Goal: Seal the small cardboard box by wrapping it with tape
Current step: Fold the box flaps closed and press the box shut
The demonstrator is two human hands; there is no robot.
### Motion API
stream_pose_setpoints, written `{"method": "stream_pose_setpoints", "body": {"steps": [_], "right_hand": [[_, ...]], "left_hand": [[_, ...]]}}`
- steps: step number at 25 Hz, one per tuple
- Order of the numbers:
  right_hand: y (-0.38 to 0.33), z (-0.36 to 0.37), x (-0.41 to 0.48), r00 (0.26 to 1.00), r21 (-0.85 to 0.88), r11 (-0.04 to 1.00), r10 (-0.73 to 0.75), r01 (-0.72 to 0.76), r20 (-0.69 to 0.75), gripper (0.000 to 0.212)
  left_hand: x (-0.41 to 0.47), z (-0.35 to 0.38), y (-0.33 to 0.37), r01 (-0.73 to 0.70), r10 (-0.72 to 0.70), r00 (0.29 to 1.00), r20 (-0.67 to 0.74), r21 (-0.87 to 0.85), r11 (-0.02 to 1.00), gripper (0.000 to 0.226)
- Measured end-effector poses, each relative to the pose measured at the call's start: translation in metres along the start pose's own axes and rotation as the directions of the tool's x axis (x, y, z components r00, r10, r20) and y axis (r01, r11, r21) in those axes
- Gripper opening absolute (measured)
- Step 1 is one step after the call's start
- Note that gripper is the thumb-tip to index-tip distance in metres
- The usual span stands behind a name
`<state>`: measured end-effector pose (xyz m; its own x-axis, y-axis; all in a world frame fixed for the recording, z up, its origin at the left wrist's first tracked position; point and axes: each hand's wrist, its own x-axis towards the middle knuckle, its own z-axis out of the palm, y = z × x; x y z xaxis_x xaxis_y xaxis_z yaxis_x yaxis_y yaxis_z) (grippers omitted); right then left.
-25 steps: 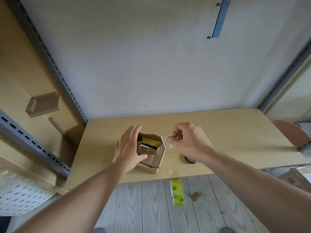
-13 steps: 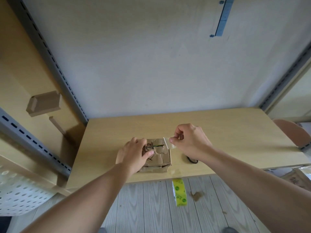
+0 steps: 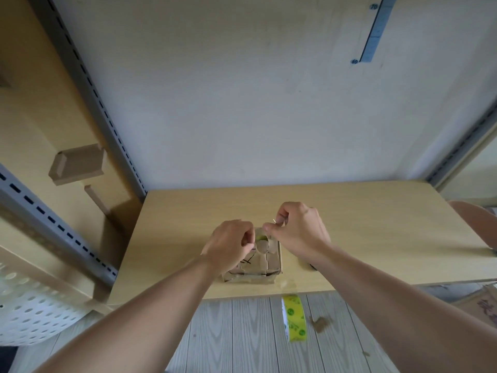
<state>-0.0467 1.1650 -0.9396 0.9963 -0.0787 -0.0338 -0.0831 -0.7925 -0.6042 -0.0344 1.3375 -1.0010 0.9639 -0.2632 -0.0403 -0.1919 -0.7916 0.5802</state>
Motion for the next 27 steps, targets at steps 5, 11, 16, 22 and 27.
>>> {"method": "stream_pose_setpoints", "body": {"steps": [5,11,16,22,27], "right_hand": [[-0.005,0.011,0.006,0.996,0.078,0.993,0.092,-0.09,-0.022,0.026],[-0.019,0.025,0.011,0.993,0.091,0.99,0.112,-0.109,-0.029,0.02],[-0.017,0.031,0.016,0.989,0.198,0.969,0.141,-0.145,0.031,0.021],[-0.004,0.027,0.022,0.984,0.269,0.947,0.154,-0.173,0.092,0.011],[0.0,0.037,0.023,0.97,0.247,0.946,0.17,-0.21,0.174,0.015]], "left_hand": [[0.006,-0.009,0.002,0.259,-0.321,0.946,0.044,-0.7,0.665,0.016],[0.001,-0.02,0.014,0.214,-0.214,0.971,0.109,-0.801,0.559,0.043],[-0.001,-0.028,0.002,0.201,-0.279,0.96,0.028,-0.764,0.613,0.007],[0.007,-0.032,-0.005,0.241,-0.323,0.946,-0.035,-0.587,0.772,0.006],[0.013,-0.02,-0.008,0.362,-0.39,0.92,0.043,-0.478,0.8,0.012]]}}
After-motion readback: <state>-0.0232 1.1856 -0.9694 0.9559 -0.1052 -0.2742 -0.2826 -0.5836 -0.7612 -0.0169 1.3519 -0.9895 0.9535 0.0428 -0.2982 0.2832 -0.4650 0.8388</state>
